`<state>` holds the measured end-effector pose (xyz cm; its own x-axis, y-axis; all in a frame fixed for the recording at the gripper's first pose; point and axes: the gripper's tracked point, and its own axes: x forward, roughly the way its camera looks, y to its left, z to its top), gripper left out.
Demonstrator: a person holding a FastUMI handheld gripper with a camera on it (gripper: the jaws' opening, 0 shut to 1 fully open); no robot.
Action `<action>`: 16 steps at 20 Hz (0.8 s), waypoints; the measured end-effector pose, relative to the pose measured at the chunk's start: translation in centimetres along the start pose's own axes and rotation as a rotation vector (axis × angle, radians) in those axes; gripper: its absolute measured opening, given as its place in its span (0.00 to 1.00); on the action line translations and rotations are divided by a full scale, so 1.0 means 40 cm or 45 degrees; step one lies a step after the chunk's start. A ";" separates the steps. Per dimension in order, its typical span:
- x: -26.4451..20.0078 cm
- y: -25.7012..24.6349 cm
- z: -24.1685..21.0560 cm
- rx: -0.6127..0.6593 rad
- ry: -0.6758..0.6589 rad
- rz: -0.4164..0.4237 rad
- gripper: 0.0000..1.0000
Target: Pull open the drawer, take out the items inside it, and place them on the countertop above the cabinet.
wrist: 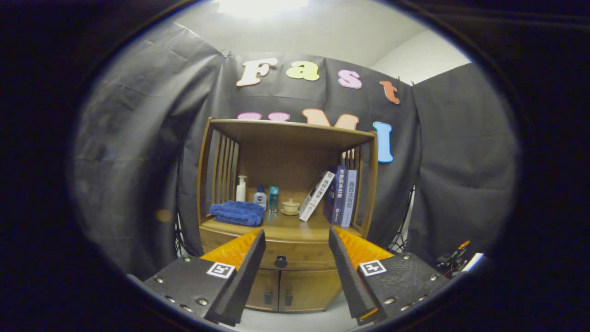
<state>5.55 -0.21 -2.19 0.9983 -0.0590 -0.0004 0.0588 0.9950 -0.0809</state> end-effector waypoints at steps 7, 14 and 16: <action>0.141 0.049 -0.085 0.035 0.008 -0.008 0.83; 0.297 0.100 -0.258 0.149 0.160 0.058 0.83; 0.341 0.112 -0.309 0.174 0.221 0.070 0.83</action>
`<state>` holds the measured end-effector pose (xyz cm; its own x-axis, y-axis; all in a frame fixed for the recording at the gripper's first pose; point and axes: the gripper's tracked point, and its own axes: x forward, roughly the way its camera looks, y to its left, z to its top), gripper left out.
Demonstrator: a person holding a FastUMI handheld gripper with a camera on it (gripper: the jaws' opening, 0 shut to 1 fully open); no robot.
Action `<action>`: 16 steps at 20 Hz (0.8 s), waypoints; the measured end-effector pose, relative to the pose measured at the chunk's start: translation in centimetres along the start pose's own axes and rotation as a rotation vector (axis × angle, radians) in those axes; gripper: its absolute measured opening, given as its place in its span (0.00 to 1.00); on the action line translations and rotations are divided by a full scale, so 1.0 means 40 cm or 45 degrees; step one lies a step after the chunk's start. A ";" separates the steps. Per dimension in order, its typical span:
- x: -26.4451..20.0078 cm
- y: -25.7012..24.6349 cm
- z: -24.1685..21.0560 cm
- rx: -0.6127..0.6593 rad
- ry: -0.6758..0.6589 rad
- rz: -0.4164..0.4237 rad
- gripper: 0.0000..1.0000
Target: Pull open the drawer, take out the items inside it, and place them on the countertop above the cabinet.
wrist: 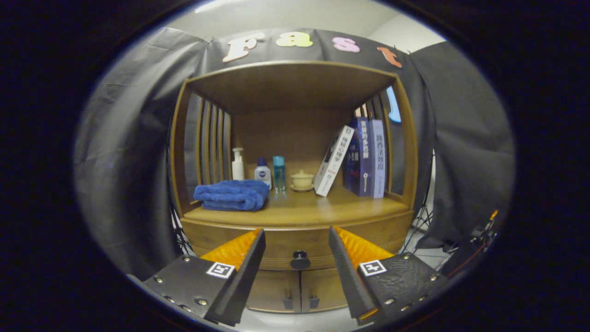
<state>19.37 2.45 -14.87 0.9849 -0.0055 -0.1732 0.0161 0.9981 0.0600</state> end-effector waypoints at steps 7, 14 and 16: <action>0.142 -0.004 -0.167 0.044 0.235 0.003 0.84; 0.202 -0.049 -0.252 0.062 0.347 -0.057 0.69; 0.214 -0.053 -0.247 0.058 0.338 -0.055 0.69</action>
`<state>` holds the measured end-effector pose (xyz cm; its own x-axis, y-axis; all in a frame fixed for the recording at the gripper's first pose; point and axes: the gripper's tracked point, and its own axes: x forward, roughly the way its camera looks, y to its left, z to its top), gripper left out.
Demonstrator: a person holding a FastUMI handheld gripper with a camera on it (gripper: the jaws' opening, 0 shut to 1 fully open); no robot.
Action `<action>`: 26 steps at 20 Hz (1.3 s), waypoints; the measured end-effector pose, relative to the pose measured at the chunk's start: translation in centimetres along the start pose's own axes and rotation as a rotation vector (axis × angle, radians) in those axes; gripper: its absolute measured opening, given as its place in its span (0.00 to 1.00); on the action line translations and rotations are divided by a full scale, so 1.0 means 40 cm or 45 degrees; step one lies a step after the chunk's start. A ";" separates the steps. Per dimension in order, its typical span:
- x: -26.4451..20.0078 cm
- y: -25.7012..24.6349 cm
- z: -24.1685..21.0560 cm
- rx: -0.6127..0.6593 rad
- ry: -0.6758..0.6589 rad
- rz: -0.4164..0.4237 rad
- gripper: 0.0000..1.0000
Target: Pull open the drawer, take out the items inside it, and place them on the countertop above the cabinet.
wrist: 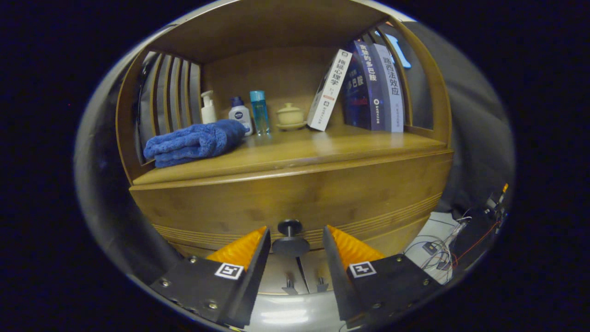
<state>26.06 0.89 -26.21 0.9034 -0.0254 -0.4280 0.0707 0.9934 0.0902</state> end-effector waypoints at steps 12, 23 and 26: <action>0.036 0.021 -0.013 -0.002 0.000 0.023 0.39; -0.023 0.015 -0.033 0.099 -0.016 -0.038 0.32; -0.060 0.007 -0.048 0.121 -0.017 -0.077 0.32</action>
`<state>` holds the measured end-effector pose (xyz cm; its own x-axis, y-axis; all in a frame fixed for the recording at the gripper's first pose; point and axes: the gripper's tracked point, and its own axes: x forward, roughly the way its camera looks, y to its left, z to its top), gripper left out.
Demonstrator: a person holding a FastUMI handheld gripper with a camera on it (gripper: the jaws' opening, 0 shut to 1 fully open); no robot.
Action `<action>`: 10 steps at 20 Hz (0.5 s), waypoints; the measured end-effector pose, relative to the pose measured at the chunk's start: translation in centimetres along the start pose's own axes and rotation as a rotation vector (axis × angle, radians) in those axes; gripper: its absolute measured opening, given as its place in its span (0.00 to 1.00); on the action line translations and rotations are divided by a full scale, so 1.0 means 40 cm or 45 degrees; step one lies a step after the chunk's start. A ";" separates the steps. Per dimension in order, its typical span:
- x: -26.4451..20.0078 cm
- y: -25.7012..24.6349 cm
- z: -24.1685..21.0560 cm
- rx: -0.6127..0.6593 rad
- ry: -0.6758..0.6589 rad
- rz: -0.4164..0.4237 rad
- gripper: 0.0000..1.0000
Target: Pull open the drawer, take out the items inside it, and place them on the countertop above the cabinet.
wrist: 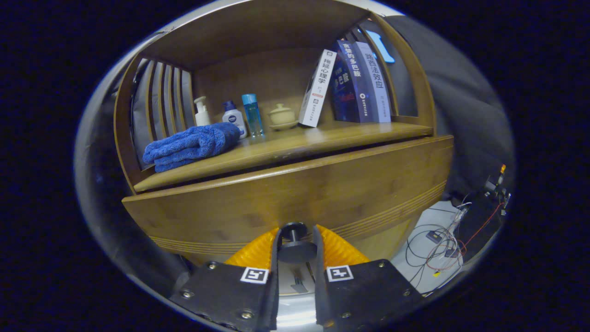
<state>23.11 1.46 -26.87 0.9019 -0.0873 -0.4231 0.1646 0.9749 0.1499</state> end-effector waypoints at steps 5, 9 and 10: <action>-0.067 -0.019 -0.021 0.007 0.002 -0.044 0.32; -0.123 -0.033 -0.038 0.034 0.003 -0.067 0.32; -0.140 -0.037 -0.044 0.038 0.003 -0.073 0.32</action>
<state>17.10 0.85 -26.31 0.8898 -0.1420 -0.4337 0.2276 0.9618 0.1520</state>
